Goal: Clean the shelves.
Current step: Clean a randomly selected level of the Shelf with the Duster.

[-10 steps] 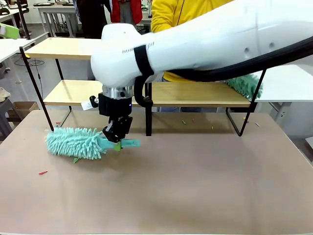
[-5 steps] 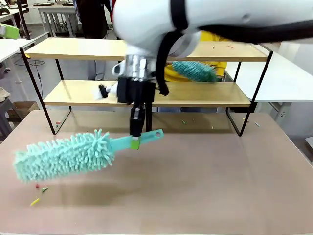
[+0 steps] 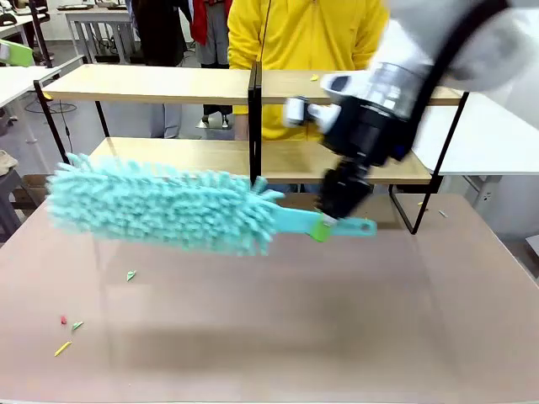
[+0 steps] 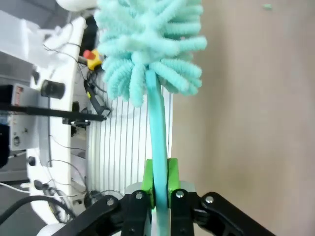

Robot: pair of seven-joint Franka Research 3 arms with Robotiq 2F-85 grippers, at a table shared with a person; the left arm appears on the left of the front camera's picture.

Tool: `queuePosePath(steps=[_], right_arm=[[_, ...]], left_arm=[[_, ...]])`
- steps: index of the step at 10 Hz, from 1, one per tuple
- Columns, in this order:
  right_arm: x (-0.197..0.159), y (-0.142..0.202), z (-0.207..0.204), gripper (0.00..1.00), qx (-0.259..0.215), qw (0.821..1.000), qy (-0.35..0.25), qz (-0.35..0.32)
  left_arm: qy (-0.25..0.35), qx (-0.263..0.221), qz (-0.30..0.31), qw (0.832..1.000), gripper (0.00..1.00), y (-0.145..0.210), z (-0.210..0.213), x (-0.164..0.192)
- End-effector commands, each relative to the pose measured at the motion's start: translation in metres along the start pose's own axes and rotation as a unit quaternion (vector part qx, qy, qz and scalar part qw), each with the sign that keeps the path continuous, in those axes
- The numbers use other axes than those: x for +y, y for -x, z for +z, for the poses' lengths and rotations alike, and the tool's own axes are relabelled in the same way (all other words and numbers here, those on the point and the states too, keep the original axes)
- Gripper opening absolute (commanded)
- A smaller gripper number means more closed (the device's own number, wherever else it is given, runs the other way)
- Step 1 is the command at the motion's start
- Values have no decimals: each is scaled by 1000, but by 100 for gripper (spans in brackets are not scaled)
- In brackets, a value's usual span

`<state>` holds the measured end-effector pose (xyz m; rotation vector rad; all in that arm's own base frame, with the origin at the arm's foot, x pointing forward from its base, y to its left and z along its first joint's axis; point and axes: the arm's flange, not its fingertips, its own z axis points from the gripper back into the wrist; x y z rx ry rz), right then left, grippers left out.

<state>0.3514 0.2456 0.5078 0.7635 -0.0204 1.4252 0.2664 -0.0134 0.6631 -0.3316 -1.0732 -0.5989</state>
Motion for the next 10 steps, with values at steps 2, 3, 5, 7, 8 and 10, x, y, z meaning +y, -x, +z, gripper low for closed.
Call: queuePosePath(steps=[2,3,5,7,8,10], right_arm=[[54,108,14,12,-79,993,59,-60],[68,139,20,12,-110,987,84,-85],[46,113,14,12,-70,995,42,-65],[58,125,25,12,-103,991,77,-40],[65,131,48,12,-120,989,84,-22],[111,171,133,12,-138,977,162,-12]], left_arm=[[-7,1,3,1000,100,0,0,-1],[-7,1,3,1000,100,0,0,-1],[-7,1,3,1000,100,0,0,-1],[-7,1,3,1000,100,0,0,-1],[-7,1,3,1000,100,0,0,-1],[-7,1,3,1000,100,0,0,-1]])
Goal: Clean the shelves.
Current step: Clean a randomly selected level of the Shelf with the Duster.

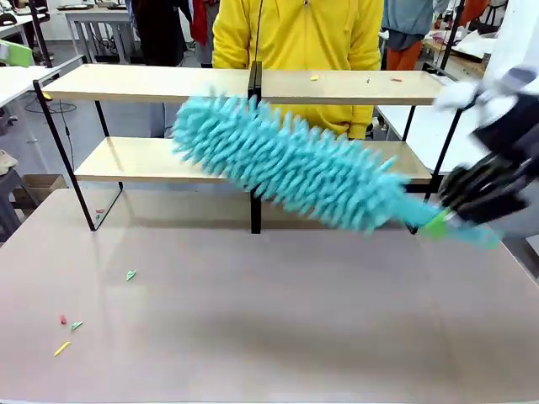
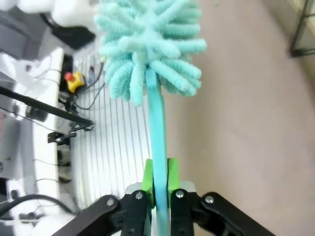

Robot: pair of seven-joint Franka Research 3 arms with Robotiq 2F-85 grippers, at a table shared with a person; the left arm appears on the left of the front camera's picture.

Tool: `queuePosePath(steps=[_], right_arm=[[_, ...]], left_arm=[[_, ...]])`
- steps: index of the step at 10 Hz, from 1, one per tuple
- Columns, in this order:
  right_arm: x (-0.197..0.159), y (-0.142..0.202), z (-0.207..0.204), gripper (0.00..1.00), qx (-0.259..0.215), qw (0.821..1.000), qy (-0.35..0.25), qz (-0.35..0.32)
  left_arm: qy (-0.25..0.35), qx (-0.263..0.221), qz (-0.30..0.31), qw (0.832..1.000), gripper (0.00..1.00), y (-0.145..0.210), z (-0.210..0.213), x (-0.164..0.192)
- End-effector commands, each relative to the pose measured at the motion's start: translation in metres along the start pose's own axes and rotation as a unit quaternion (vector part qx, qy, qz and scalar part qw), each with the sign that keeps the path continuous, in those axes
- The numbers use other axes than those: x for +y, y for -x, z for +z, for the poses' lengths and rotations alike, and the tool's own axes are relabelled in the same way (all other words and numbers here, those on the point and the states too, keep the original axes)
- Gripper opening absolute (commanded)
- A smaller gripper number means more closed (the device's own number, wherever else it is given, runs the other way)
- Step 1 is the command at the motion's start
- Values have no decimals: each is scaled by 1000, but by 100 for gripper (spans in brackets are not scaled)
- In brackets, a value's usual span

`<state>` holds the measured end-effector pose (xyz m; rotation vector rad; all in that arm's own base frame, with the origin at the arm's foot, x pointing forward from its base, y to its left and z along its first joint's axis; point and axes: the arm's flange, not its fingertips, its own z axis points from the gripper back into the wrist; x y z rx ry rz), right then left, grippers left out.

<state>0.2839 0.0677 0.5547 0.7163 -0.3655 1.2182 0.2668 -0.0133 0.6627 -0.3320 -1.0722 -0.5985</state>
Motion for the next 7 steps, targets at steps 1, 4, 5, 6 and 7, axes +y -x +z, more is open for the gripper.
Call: queuePosePath(steps=[1,4,5,6,7], right_arm=[[20,27,96,12,-45,996,69,29],[41,109,203,12,-144,968,206,-11],[41,131,210,12,-173,955,240,-26],[30,136,194,12,-189,951,242,-20],[56,123,221,12,-151,965,210,-41]], left_arm=[[-7,1,3,1000,100,-1,0,-1],[-7,1,3,1000,100,-1,0,-1],[-7,1,3,1000,100,-1,0,-1],[-7,1,3,1000,100,-1,0,-1],[-7,1,3,1000,100,-1,0,-1]])
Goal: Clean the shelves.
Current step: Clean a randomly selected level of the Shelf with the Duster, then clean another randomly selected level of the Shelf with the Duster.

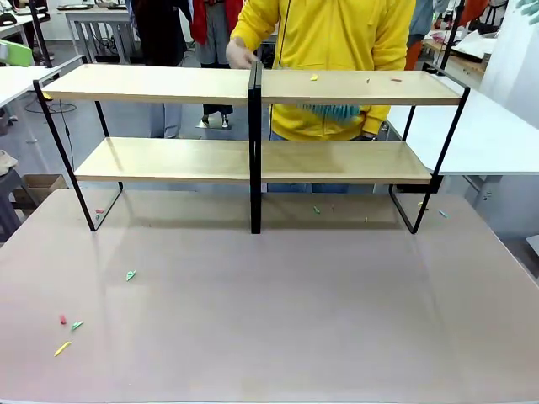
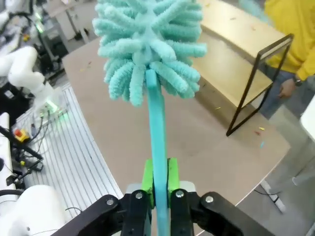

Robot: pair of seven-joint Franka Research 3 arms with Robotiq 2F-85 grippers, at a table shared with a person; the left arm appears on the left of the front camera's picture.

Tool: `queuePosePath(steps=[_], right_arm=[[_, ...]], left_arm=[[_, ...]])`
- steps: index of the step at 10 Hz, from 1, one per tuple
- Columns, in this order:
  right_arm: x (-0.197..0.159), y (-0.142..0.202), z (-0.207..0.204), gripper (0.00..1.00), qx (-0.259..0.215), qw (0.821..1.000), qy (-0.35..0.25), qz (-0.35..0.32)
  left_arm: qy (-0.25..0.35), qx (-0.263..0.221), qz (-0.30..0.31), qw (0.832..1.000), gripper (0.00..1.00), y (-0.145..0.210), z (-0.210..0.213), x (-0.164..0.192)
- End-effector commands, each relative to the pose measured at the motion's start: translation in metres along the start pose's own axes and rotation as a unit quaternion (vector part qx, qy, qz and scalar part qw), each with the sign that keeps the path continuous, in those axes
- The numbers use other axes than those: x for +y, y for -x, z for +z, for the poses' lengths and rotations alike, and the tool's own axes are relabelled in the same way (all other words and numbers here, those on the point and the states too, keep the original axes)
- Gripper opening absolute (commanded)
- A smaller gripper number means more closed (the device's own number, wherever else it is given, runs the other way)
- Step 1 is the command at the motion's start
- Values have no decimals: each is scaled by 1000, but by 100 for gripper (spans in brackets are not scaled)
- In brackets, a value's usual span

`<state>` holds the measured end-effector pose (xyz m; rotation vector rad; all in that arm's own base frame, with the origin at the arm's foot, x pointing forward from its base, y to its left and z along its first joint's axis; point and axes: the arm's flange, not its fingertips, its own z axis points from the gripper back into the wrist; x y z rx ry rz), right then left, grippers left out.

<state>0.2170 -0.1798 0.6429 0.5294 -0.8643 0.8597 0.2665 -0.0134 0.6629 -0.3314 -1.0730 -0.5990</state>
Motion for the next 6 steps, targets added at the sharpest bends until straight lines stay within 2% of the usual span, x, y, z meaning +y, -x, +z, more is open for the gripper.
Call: queuePosePath(steps=[1,6], right_arm=[[12,-21,-5,12,22,999,-22,11],[12,-21,-5,12,22,999,-22,11]], left_arm=[[-7,1,3,1000,100,-1,0,-1],[-7,1,3,1000,100,-1,0,-1]])
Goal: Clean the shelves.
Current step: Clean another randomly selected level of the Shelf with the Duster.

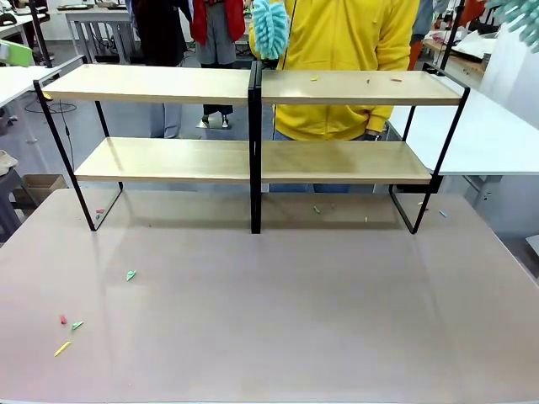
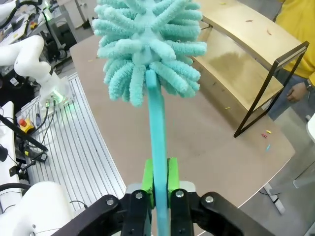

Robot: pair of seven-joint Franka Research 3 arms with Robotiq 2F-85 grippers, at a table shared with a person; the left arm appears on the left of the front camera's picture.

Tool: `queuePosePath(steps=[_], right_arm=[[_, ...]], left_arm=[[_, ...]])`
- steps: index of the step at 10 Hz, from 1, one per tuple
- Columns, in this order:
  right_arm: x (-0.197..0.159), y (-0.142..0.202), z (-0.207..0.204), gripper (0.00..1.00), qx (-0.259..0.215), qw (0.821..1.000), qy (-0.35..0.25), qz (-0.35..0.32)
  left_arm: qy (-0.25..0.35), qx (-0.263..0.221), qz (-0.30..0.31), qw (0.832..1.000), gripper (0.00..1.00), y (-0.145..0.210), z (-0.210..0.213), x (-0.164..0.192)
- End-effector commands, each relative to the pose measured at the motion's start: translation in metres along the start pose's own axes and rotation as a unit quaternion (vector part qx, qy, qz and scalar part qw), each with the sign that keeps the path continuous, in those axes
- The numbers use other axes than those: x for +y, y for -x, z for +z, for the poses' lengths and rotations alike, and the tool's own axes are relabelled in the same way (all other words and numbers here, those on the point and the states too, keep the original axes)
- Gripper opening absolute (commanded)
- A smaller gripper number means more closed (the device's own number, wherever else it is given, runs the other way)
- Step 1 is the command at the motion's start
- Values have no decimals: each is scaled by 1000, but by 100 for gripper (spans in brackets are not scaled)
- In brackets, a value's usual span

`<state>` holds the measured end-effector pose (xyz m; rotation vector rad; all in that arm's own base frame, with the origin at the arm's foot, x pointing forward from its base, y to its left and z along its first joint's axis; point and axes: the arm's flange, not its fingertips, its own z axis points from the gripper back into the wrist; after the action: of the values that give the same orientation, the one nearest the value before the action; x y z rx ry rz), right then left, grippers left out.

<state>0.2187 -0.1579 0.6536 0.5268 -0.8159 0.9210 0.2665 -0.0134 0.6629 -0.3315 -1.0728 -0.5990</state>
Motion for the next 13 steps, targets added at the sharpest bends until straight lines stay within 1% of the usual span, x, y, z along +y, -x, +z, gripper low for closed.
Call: queuePosePath(steps=[1,8,9,10,11,12,13], right_arm=[[0,-2,5,12,-3,1000,-3,-7],[-1,1,1,12,0,1000,1,-3],[-2,-3,-47,12,58,995,-79,36],[-2,10,-86,12,169,976,-128,46],[9,30,-112,12,324,920,-213,54],[18,42,-121,12,385,871,-300,54],[20,41,-129,12,393,875,-280,45]], left_arm=[[-7,1,3,1000,100,-1,0,-1],[-7,1,3,1000,100,-1,0,-1],[-7,1,3,1000,100,-1,0,-1],[-7,1,3,1000,100,-1,0,-1],[-7,1,3,1000,100,-1,0,-1],[-7,1,3,1000,100,-1,0,-1],[-7,1,3,1000,100,-1,0,-1]])
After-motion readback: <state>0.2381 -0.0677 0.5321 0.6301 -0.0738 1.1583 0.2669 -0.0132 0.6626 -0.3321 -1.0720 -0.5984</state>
